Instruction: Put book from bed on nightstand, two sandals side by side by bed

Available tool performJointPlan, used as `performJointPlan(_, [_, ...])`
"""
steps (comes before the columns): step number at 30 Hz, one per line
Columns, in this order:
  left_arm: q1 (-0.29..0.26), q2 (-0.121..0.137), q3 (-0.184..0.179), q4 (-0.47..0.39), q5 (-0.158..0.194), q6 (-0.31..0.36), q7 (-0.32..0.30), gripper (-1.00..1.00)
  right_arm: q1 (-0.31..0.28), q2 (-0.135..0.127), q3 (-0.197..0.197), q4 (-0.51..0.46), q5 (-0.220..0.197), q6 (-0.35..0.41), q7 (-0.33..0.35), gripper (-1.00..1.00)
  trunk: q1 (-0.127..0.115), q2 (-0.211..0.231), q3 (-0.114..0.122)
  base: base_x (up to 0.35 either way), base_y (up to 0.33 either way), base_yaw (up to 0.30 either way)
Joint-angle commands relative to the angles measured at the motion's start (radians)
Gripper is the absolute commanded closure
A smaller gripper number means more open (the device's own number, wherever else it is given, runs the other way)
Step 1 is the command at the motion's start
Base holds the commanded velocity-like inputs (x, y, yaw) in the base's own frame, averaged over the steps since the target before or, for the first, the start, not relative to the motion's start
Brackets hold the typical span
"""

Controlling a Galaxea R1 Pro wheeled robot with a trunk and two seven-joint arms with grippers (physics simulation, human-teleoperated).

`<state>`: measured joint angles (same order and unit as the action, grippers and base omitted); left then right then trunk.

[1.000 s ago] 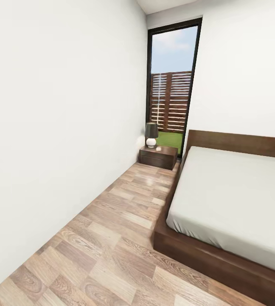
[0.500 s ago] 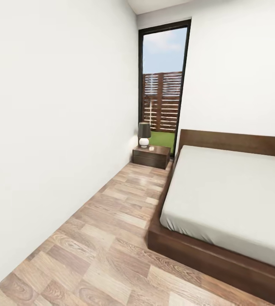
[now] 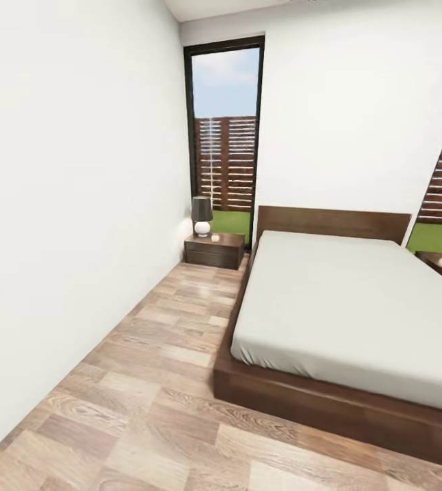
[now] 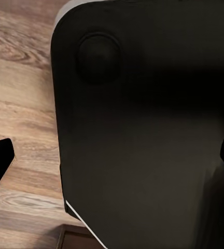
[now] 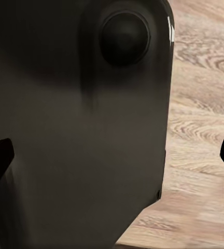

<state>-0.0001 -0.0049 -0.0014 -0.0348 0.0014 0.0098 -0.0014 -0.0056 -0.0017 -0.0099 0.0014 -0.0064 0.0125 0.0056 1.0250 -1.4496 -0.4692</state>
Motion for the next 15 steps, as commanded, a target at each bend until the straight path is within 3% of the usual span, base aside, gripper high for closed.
performJointPlan(1, [0.000, 0.000, 0.000, -0.003, 0.000, 0.001, 0.000, -1.00, -0.001, 0.000, -0.001, 0.000, 0.000, 0.001, 0.001, -1.00, 0.000, 0.000, -0.001, 0.000, 0.000, -0.300])
performJointPlan(15, [0.000, 0.000, 0.000, -0.024, 0.000, 0.002, 0.000, -1.00, -0.001, 0.000, -0.001, 0.000, 0.000, 0.001, 0.000, -1.00, 0.000, 0.000, -0.001, 0.000, 0.000, -0.300])
